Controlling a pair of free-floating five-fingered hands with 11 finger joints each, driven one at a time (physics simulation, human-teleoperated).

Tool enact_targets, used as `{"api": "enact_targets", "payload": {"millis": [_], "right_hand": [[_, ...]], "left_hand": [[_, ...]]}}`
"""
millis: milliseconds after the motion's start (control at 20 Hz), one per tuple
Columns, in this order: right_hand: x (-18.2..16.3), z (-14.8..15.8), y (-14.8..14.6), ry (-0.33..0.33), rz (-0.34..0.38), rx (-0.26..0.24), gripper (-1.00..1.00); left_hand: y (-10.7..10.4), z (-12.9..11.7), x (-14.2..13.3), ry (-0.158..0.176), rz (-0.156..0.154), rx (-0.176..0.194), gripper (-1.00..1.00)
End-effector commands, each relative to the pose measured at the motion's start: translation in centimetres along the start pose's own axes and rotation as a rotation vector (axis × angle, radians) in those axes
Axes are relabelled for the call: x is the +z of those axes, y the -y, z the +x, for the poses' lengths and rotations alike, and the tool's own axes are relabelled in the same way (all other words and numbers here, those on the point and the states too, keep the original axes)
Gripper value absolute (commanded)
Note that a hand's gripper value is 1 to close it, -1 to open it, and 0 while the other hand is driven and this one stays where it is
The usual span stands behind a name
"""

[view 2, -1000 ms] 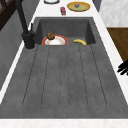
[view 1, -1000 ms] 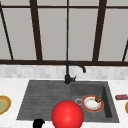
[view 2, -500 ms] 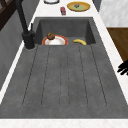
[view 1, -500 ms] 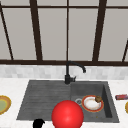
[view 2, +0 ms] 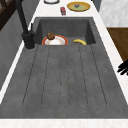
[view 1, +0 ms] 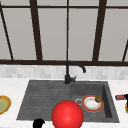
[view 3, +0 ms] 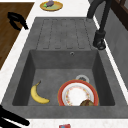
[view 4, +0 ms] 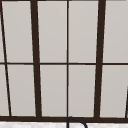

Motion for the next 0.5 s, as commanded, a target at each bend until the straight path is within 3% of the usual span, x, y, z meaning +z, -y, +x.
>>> {"api": "enact_targets", "payload": {"millis": [0,450], "right_hand": [[0.8,1.9,0.5,0.049,-0.036,0.04,-1.0],[2.9,6.2,1.7,0.115,-0.038,0.051,-1.0]], "left_hand": [[0.0,0.0,0.0,0.0,0.0,0.0,0.0],[0.0,0.0,0.0,0.0,0.0,0.0,0.0]]}}
